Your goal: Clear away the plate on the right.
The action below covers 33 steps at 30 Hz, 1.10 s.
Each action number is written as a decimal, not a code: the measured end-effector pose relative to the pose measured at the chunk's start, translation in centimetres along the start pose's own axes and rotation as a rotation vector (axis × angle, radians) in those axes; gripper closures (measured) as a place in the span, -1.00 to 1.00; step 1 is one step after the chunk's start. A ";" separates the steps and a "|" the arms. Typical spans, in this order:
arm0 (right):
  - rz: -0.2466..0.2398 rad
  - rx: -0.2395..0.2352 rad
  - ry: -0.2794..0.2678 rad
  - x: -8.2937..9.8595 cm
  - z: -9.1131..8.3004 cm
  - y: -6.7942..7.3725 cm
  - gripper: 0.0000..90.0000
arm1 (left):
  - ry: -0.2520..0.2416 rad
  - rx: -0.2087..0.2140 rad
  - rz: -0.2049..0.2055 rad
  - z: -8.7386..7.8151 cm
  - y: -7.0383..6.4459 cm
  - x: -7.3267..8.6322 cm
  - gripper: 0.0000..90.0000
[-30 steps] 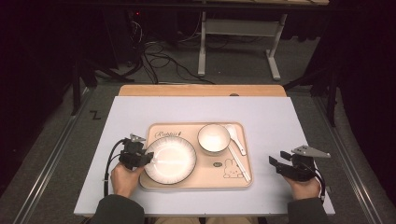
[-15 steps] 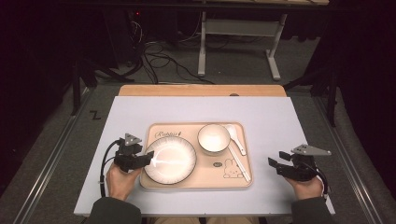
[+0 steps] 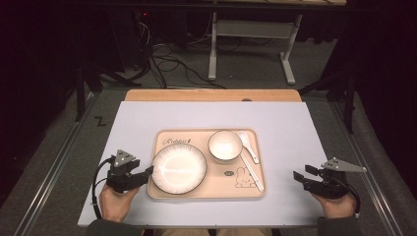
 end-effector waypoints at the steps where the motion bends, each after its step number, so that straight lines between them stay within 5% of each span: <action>1: 0.004 0.000 0.003 0.3 0.0 -0.1 -0.05 | 0.002 0.001 0.001 0.0 0.0 0.2 -0.05; 19: 0.030 0.085 0.032 2.5 0.3 -1.8 -0.04 | 0.012 -0.011 -0.010 0.6 0.9 1.7 -0.11; 33: 0.059 0.119 0.052 3.4 1.0 -2.9 -0.04 | 0.015 0.001 -0.068 0.9 1.9 1.9 -0.11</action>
Point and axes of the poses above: each handheld gripper's, and its own axes: z roughly forward along the jaws, x roughly out of its underside, y roughly to its left, the point moved 3 cm from there along z, roughly forward along the jaws, and after that the axes turned 13 degrees about y, right-handed, at the moved point
